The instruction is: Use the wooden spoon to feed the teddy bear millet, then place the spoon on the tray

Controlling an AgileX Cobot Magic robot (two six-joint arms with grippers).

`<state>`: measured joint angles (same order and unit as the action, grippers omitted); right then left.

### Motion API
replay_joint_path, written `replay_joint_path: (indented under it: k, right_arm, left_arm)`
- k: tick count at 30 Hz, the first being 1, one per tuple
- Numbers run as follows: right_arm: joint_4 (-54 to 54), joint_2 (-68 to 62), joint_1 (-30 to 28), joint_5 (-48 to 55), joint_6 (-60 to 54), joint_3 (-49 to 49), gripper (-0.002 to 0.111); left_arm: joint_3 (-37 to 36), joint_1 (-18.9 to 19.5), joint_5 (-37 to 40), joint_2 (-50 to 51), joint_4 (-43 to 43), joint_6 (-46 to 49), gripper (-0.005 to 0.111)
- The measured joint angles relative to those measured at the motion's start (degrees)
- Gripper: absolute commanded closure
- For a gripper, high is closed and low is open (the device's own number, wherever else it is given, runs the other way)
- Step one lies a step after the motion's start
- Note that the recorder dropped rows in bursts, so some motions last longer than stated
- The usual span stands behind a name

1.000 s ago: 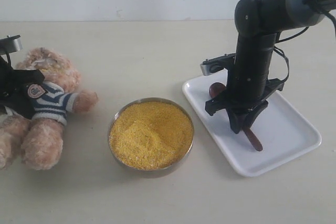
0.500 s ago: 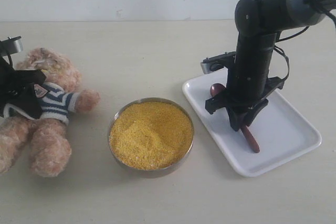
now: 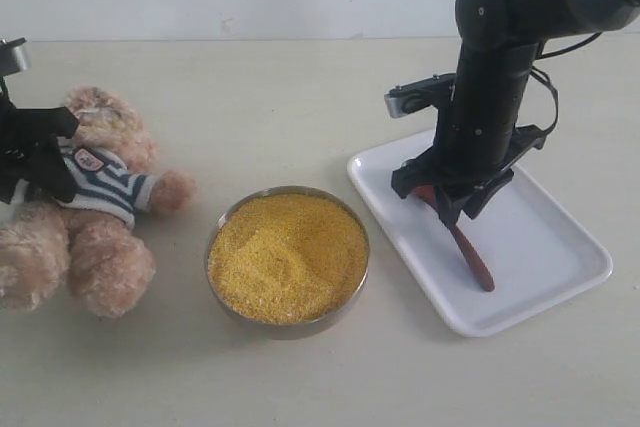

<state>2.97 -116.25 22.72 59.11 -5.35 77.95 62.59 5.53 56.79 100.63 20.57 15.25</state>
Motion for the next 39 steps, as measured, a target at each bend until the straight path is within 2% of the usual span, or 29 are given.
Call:
replay_joint_path:
  k: [7,17,32,36,38,39]
  right_arm:
    - [0.00,2.28,0.00,-0.13,0.25,0.00,0.078]
    - [0.00,3.53,0.00,-0.46,0.25,0.00,0.078]
    - [0.00,5.32,0.00,-2.78,0.45,0.00,0.078]
    - [0.00,8.48,0.00,-4.45,0.45,0.00,0.079]
    - [0.00,10.87,0.00,-5.38,0.45,0.00,0.081]
    - [0.00,12.26,0.00,-5.88,0.45,0.00,0.086]
  left_arm:
    - [0.00,0.00,-0.22,-0.28,0.15,0.23,0.039]
    - [0.00,0.00,-0.33,-0.81,0.30,0.23,0.038]
    - [0.00,0.00,0.21,-12.76,-3.91,-2.72,0.038]
    - [1.13,0.00,0.37,-15.73,-4.03,-3.05,0.044]
    - [1.80,0.00,0.45,-17.29,-4.03,-3.05,0.054]
    - [2.27,0.00,0.45,-18.17,-4.03,-3.17,0.061]
